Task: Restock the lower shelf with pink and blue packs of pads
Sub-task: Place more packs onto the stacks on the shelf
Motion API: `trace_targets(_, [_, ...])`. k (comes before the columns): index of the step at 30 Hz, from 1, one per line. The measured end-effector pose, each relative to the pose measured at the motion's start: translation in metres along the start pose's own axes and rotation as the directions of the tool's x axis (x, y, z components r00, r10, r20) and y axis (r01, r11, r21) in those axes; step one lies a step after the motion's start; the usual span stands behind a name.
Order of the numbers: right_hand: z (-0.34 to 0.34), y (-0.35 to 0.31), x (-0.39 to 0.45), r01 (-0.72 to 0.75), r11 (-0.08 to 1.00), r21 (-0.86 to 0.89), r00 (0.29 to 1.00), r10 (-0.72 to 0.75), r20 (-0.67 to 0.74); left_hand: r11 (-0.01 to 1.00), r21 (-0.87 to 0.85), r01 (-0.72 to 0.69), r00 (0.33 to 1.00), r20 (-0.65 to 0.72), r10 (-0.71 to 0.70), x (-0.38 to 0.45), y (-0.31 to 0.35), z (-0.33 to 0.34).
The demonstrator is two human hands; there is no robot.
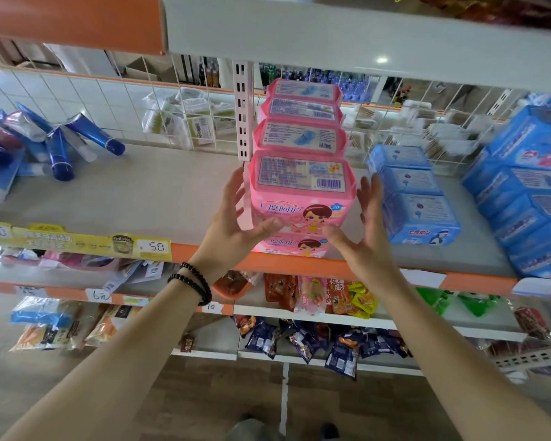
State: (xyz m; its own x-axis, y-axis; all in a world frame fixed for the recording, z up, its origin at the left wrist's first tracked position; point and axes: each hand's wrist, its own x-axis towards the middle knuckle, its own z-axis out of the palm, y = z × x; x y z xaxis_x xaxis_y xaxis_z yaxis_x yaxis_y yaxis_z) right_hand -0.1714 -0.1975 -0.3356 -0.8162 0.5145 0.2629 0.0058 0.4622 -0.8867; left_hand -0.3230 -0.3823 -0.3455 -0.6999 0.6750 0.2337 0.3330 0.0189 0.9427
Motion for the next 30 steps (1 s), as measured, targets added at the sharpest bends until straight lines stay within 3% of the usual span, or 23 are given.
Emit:
trace_targets(7, [0.004,-0.001,0.044,0.068,0.983,0.168,0.979,-0.098,0.176,0.989,-0.139,-0.06,0.973,0.214,0.089,0.036,0.017,0.0])
trace_targets(15, [0.006,0.009,0.058,0.036,0.998,0.054,0.989,-0.043,0.143,0.997,-0.028,-0.077,0.983,0.168,0.08,0.046,0.011,0.001])
trace_targets(30, [0.008,0.0,0.048,-0.037,0.986,0.163,0.988,0.012,0.152,1.0,-0.013,-0.023,0.987,0.159,0.025,0.043,0.016,-0.003])
